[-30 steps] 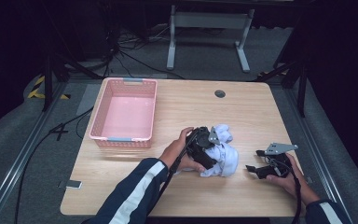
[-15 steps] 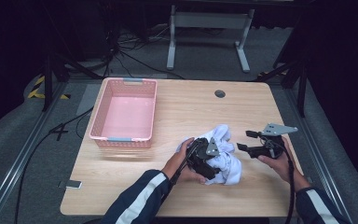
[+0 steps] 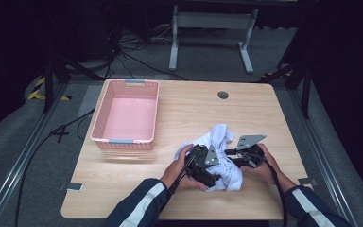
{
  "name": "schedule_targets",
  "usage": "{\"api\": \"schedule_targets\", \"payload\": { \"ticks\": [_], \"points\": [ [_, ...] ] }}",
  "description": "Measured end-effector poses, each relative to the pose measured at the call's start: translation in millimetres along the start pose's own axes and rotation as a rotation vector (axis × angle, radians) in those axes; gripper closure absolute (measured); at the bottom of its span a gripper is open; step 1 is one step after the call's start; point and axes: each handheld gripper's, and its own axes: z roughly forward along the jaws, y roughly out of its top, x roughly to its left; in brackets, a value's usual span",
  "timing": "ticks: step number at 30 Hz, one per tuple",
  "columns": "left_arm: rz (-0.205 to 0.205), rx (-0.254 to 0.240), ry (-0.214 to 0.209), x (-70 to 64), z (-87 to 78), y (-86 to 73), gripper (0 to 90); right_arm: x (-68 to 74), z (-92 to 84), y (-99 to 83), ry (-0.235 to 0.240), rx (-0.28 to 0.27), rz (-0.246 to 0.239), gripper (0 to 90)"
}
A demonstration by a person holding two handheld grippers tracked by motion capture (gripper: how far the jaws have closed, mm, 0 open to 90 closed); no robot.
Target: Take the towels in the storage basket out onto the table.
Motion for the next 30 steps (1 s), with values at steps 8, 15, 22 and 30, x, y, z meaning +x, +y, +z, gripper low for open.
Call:
{"api": "schedule_targets", "payload": {
  "ticks": [8, 15, 22, 30],
  "points": [
    [-0.004, -0.064, 0.013, -2.6, -30.5, -3.4, 16.1, -4.4, -3.3, 0.9, -0.051, 0.020, -0.011, 84.1],
    [-0.065, -0.014, 0.025, -9.7, -48.3, -38.5, 17.2, -20.0, -26.9, -7.1, -0.128, -0.023, 0.071, 84.0],
    [-0.105, 0.082, 0.040, -0.7, -26.0, -72.8, 35.2, -46.1, -54.7, -26.8, -0.282, 0.001, 0.157, 84.2],
    [-0.137, 0.050, 0.050, 11.1, -42.8, -73.1, 73.0, -67.3, -67.4, -43.7, -0.393, 0.026, 0.262, 84.4]
  ]
}}
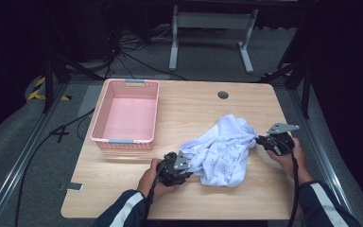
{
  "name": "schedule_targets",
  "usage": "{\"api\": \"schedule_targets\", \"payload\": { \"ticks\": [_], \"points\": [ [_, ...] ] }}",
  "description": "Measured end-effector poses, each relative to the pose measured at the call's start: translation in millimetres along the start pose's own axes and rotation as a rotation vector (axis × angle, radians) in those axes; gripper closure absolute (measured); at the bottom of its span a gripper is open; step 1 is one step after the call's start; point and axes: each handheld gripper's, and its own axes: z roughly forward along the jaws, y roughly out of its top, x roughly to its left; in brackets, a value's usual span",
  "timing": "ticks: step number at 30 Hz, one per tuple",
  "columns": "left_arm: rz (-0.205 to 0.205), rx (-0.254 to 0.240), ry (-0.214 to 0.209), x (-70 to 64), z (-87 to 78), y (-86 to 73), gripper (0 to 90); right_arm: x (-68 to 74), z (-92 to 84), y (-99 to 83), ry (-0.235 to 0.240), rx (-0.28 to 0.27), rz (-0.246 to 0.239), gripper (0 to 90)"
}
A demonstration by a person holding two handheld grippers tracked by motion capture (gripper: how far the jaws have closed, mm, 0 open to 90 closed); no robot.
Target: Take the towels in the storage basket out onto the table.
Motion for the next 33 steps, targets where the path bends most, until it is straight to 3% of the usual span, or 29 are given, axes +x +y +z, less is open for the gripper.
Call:
{"api": "schedule_targets", "payload": {
  "ticks": [3, 7, 8, 15, 17, 18, 19, 22, 23, 25, 27, 29, 30, 33],
  "points": [
    [0.001, -0.056, 0.023, 2.4, -19.2, 4.3, 75.7, -10.5, -3.8, -3.6, -0.072, -0.003, 0.031, 84.6],
    [0.002, -0.073, 0.045, 3.1, -37.2, 2.3, 77.4, -25.7, -4.8, -11.1, -0.154, 0.012, 0.076, 84.6],
    [-0.016, -0.076, 0.040, 3.7, -41.5, -2.3, 77.4, -29.8, -4.3, -13.7, -0.166, 0.018, 0.078, 84.6],
    [-0.076, -0.073, 0.050, 6.6, -55.9, -23.0, 76.5, -48.5, -4.6, -22.8, -0.176, 0.038, 0.157, 84.1],
    [-0.097, -0.070, 0.028, 5.9, -57.8, -27.7, 75.9, -49.5, -6.1, -23.7, -0.179, 0.039, 0.171, 82.7],
    [-0.097, -0.058, 0.006, 4.6, -56.7, -29.9, 72.0, -49.5, -7.9, -23.9, -0.184, 0.026, 0.196, 74.6],
    [-0.095, -0.053, 0.002, 2.7, -55.7, -31.0, 72.0, -49.5, -7.9, -23.9, -0.184, 0.026, 0.196, 74.6],
    [-0.093, -0.047, 0.018, -4.1, -58.3, -34.3, 56.1, -47.3, -16.4, -21.9, -0.187, -0.029, 0.219, 63.9],
    [-0.094, -0.059, 0.032, -4.8, -60.8, -35.1, 48.8, -41.5, -26.0, -17.5, -0.169, -0.092, 0.230, 60.1],
    [-0.122, -0.067, 0.050, -2.3, -63.0, -37.5, 46.1, -37.0, -30.3, -14.5, -0.160, -0.123, 0.220, 59.3],
    [-0.142, -0.053, 0.058, 1.7, -57.3, -39.5, 42.4, -20.1, -39.9, -5.4, -0.061, -0.207, 0.191, 59.9],
    [-0.141, -0.023, 0.046, 3.3, -48.9, -41.3, 41.6, 2.1, -42.7, 4.0, 0.029, -0.232, 0.118, 58.7],
    [-0.136, -0.007, 0.047, 3.4, -46.1, -41.9, 41.7, 18.8, -40.6, 7.8, 0.115, -0.240, 0.073, 55.5],
    [-0.146, 0.005, 0.019, 6.4, -38.1, -44.1, 41.2, 61.7, -28.0, 10.0, 0.260, -0.189, -0.031, 48.0]
  ]
}}
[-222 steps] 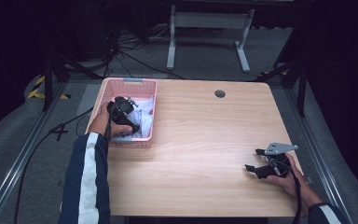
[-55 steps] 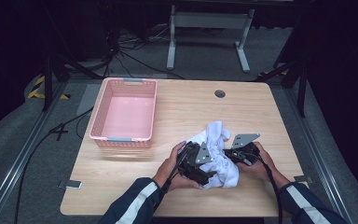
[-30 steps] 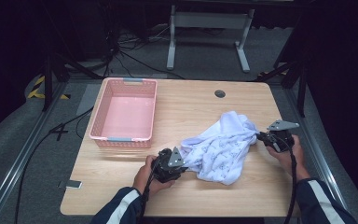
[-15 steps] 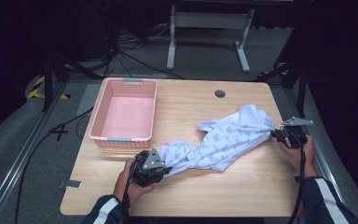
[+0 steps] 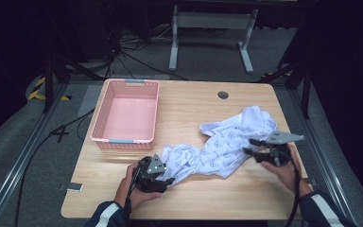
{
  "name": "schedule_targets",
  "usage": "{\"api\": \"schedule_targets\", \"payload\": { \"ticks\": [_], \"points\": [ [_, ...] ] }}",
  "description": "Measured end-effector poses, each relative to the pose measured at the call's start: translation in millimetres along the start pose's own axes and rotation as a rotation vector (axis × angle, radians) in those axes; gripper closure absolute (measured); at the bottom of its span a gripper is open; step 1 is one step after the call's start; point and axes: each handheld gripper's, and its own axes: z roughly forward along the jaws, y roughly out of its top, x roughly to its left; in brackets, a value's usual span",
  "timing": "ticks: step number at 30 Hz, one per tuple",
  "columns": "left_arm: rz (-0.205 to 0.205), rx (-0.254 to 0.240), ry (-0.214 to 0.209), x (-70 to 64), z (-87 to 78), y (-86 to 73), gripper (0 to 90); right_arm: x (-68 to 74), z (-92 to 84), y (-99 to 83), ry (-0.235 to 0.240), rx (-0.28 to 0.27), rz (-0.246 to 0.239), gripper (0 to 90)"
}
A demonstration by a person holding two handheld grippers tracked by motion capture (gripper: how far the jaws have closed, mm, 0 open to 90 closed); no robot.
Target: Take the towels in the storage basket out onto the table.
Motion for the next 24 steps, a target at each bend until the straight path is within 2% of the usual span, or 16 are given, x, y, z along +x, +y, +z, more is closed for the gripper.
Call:
{"api": "schedule_targets", "payload": {
  "ticks": [1, 3, 5, 7, 9, 10, 11, 13, 14, 15, 16, 17, 18, 21, 23, 24],
  "points": [
    [-0.012, 0.008, -0.015, 0.4, 2.9, -0.7, 40.0, 8.3, 6.4, -1.2, 0.043, 0.021, -0.027, 45.9],
    [-0.004, 0.042, -0.007, 1.3, 8.9, -1.3, 41.4, 28.4, 19.7, -2.8, 0.103, 0.076, -0.120, 41.1],
    [-0.003, 0.060, -0.020, 1.6, 13.3, -0.9, 46.3, 40.7, 28.8, -4.2, 0.175, 0.089, -0.149, 40.7],
    [-0.005, 0.059, -0.039, 3.2, 15.0, 1.2, 51.8, 49.4, 37.3, -4.2, 0.244, 0.132, -0.185, 37.9],
    [0.004, 0.054, -0.060, 3.9, 15.4, 1.7, 68.6, 57.0, 41.6, -5.1, 0.262, 0.157, -0.221, 41.4],
    [0.002, 0.054, -0.066, 4.4, 14.9, 1.7, 72.8, 57.5, 43.5, -6.1, 0.256, 0.165, -0.222, 48.1],
    [0.010, 0.054, -0.064, 5.2, 13.4, 1.9, 76.4, 57.7, 44.6, -6.9, 0.251, 0.177, -0.219, 59.0],
    [0.012, 0.029, -0.024, 6.9, 4.2, 3.4, 79.6, 55.8, 44.3, -7.1, 0.228, 0.200, -0.245, 79.2],
    [0.012, 0.029, -0.024, 6.9, 4.2, 3.4, 80.3, 55.8, 44.3, -7.1, 0.228, 0.200, -0.245, 79.2],
    [0.013, -0.014, -0.009, 9.3, -5.3, 5.3, 80.3, 54.0, 40.3, -4.9, 0.214, 0.195, -0.243, 83.0],
    [0.010, -0.044, 0.015, 11.0, -14.2, 7.2, 80.5, 50.9, 33.6, -1.8, 0.206, 0.168, -0.249, 83.5],
    [-0.010, -0.096, 0.038, 16.0, -28.1, 9.5, 80.6, 44.5, 18.5, 4.1, 0.195, 0.101, -0.230, 84.0],
    [-0.011, -0.115, 0.064, 19.3, -35.3, 10.2, 80.6, 41.5, 12.1, 6.2, 0.182, 0.076, -0.226, 84.2],
    [-0.039, -0.150, 0.096, 28.5, -48.5, 8.3, 80.5, 27.6, -11.9, 11.4, 0.148, -0.015, -0.190, 84.8],
    [-0.052, -0.145, 0.111, 32.9, -52.8, 7.0, 80.5, 20.7, -21.5, 12.0, 0.108, -0.047, -0.174, 85.4],
    [-0.055, -0.137, 0.135, 36.9, -56.0, 5.9, 80.5, 16.4, -25.6, 11.9, 0.091, -0.060, -0.160, 85.5]
  ]
}}
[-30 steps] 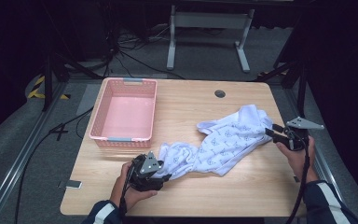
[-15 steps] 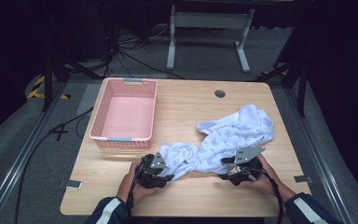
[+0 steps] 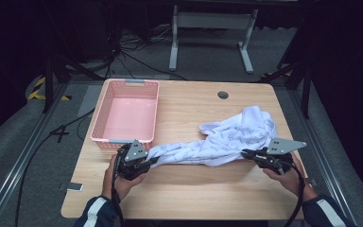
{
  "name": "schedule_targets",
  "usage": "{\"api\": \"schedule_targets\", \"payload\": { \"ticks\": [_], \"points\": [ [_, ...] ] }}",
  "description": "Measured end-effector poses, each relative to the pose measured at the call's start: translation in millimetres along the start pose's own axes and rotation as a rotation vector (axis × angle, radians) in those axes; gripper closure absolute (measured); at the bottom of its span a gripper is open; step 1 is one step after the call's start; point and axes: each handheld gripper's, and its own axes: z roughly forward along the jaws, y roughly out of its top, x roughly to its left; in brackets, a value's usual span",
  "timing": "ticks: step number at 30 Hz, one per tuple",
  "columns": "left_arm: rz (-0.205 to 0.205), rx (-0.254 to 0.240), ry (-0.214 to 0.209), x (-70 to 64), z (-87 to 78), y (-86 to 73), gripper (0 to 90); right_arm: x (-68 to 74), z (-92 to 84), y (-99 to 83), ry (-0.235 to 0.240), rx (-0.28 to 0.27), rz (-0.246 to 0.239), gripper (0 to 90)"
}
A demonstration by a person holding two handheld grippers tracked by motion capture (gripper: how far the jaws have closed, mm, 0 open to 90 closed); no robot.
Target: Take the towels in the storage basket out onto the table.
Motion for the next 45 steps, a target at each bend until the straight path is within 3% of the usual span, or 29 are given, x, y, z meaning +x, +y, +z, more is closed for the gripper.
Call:
{"api": "schedule_targets", "payload": {
  "ticks": [2, 3, 5, 7, 10, 11, 12, 13, 14, 15, 16, 17, 18, 20, 22, 24, 27, 31, 33, 34, 36, 37, 39, 43, 45],
  "points": [
    [-0.023, -0.011, -0.002, 2.3, -0.1, -1.5, 80.5, -6.3, -5.8, -1.3, -0.022, -0.015, 0.020, 85.6],
    [-0.023, 0.001, 0.014, 5.7, -0.1, -2.8, 80.5, -10.5, -9.2, -2.3, -0.037, -0.023, 0.037, 85.9],
    [-0.047, 0.014, 0.005, 7.4, 2.7, -5.5, 80.4, -19.3, -14.0, -5.0, -0.055, -0.035, 0.070, 85.9],
    [-0.027, 0.032, 0.005, 8.4, 6.5, -6.1, 80.0, -26.5, -13.6, -9.4, -0.071, -0.039, 0.111, 85.7],
    [-0.036, 0.057, -0.004, 4.5, 15.2, -7.5, 76.9, -31.4, -4.5, -15.1, -0.102, 0.011, 0.117, 85.3],
    [-0.041, 0.072, 0.001, 4.2, 18.7, -8.4, 71.8, -32.8, -0.2, -17.9, -0.102, 0.027, 0.116, 85.3],
    [-0.057, 0.100, 0.024, 2.9, 22.4, -9.8, 62.2, -33.5, 3.9, -20.4, -0.097, 0.050, 0.120, 85.2],
    [-0.045, 0.117, 0.048, 2.9, 25.1, -11.3, 51.0, -34.2, 7.4, -22.5, -0.094, 0.080, 0.118, 84.7],
    [-0.058, 0.109, 0.043, 0.2, 25.7, -13.2, 51.0, -35.3, 9.7, -24.4, -0.092, 0.102, 0.121, 83.6],
    [-0.044, 0.078, 0.027, -2.1, 23.4, -14.0, 44.8, -37.0, 10.2, -27.5, -0.106, 0.112, 0.142, 74.1],
    [-0.039, 0.059, 0.014, -3.7, 20.9, -13.6, 44.8, -37.0, 10.2, -27.5, -0.106, 0.112, 0.142, 74.1],
    [-0.024, 0.032, 0.010, -5.6, 16.8, -12.2, 43.3, -37.4, 9.9, -27.9, -0.118, 0.113, 0.144, 67.9],
    [-0.010, 0.009, -0.022, -9.8, 11.9, -9.5, 41.2, -37.6, 9.5, -27.7, -0.130, 0.109, 0.149, 62.7],
    [0.007, -0.003, -0.071, -19.5, 7.3, -5.7, 40.4, -36.4, 7.9, -25.8, -0.134, 0.094, 0.156, 57.1],
    [0.046, 0.009, -0.110, -31.1, 7.2, -3.4, 40.3, -33.3, 5.7, -22.2, -0.109, 0.070, 0.144, 54.8],
    [0.078, 0.040, -0.165, -44.7, 12.7, -3.6, 41.7, -26.9, 3.3, -17.2, -0.104, 0.049, 0.118, 54.1],
    [0.089, 0.108, -0.154, -50.9, 23.3, -6.1, 41.8, -13.1, 2.7, -9.0, -0.064, 0.018, 0.076, 52.9],
    [0.029, 0.146, -0.126, -33.6, 29.4, -17.4, 42.4, 8.9, 12.4, 0.5, 0.022, -0.001, 0.024, 51.5],
    [0.025, 0.175, -0.125, -23.9, 28.9, -22.0, 51.1, 22.5, 25.2, 4.1, 0.078, 0.006, -0.004, 48.3],
    [0.016, 0.171, -0.120, -19.4, 27.2, -24.0, 56.7, 28.3, 32.0, 5.7, 0.084, 0.014, -0.024, 45.7],
    [-0.004, 0.161, -0.117, -15.4, 25.5, -26.1, 59.5, 33.6, 39.3, 7.4, 0.097, 0.022, -0.033, 44.6],
    [-0.014, 0.156, -0.118, -10.4, 23.3, -28.4, 59.5, 38.5, 47.2, 9.4, 0.125, 0.023, -0.037, 44.0],
    [-0.010, 0.162, -0.124, -5.6, 21.4, -33.0, 65.5, 52.9, 66.4, 13.4, 0.166, 0.048, -0.067, 42.3],
    [0.061, 0.175, -0.121, -0.3, 28.5, -34.2, 81.4, 78.1, 99.5, 17.9, 0.212, 0.109, -0.177, 41.9],
    [0.051, 0.162, -0.145, 1.8, 31.8, -34.5, 80.9, 85.7, 107.7, 20.2, 0.245, 0.105, -0.176, 42.5]
  ]
}}
